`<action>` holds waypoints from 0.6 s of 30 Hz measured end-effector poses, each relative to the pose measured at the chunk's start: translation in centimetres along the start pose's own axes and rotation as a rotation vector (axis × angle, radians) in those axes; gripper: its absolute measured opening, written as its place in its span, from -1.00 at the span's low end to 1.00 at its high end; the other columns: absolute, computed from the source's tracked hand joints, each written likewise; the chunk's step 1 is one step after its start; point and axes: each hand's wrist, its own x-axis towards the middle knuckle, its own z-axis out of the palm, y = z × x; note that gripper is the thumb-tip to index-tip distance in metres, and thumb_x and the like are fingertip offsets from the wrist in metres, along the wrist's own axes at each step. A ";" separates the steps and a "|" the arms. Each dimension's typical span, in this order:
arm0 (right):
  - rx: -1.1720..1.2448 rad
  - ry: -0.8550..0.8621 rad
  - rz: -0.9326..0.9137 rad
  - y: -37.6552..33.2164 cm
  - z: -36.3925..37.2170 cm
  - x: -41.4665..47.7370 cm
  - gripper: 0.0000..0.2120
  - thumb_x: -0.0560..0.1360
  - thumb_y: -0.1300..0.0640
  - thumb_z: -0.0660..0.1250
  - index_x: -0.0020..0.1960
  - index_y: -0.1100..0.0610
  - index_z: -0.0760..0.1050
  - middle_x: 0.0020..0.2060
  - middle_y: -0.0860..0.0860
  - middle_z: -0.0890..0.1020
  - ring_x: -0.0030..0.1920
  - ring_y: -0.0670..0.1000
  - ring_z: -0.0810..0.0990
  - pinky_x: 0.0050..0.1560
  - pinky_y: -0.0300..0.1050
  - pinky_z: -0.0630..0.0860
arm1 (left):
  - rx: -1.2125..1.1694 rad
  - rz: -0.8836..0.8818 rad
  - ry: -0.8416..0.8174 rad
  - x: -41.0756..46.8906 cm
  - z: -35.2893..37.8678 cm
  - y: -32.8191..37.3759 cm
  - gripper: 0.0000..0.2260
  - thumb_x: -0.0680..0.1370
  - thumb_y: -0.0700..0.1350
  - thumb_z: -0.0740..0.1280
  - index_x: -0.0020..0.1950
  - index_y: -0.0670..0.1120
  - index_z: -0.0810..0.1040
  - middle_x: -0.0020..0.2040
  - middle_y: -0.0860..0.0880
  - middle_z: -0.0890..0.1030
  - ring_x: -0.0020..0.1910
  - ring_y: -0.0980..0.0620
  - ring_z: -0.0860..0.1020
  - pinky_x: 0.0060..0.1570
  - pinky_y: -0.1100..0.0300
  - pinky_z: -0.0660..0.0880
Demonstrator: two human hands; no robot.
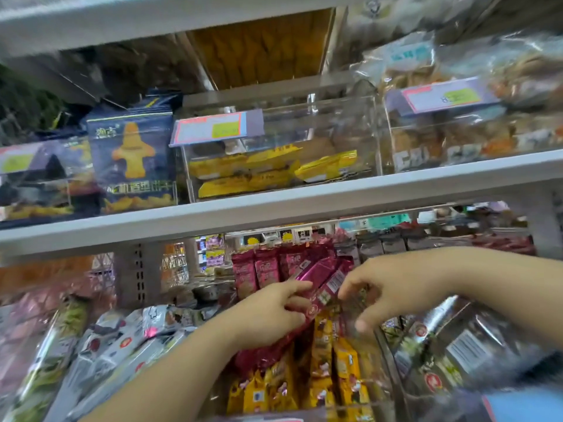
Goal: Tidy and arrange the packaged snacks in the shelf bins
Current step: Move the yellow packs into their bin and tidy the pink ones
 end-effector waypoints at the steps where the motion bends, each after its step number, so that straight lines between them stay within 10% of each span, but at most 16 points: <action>1: -0.006 -0.011 0.016 0.1 -0.2 0.3 -0.44 0.49 -0.16 0.31 0.44 -0.10 0.27 0.37 -0.10 0.37 0.26 -0.07 0.43 0.22 -0.20 0.36 | -0.013 -0.004 0.022 0.0 -0.1 -0.1 -0.50 0.61 -0.20 0.22 0.51 0.11 0.20 0.37 0.11 0.46 0.15 0.21 0.53 0.01 0.30 0.52; 6: -0.032 -0.061 0.091 0.2 -0.6 3.0 -0.38 0.52 -0.09 0.30 0.51 -0.05 0.14 0.45 -0.01 0.27 0.32 0.07 0.43 0.30 0.00 0.43 | -0.019 0.013 0.137 0.0 -0.5 -0.4 -0.55 0.59 -0.19 0.27 0.43 0.12 0.31 0.18 0.18 0.57 -0.21 0.30 0.58 -0.19 0.25 0.54; 11: 0.199 -0.136 0.205 0.2 -0.3 5.9 -0.36 0.54 0.15 0.33 0.51 -0.06 0.11 0.45 0.07 0.24 0.28 0.10 0.39 0.08 -0.05 0.50 | -0.051 0.004 0.126 -0.3 -0.6 -0.7 -0.57 0.58 -0.17 0.30 0.40 0.13 0.35 0.06 0.18 0.61 -0.03 0.03 0.63 -0.01 0.09 0.55; 18: 0.464 0.023 0.090 0.4 -0.1 6.5 -0.56 0.47 0.30 0.34 0.24 -0.06 0.36 0.17 0.12 0.52 0.12 0.09 0.53 0.14 -0.03 0.51 | 0.201 0.110 0.284 -0.6 -1.1 -1.3 -0.64 0.58 -0.09 0.28 0.36 0.13 0.41 0.01 0.20 0.58 -0.11 0.13 0.58 -0.02 0.09 0.57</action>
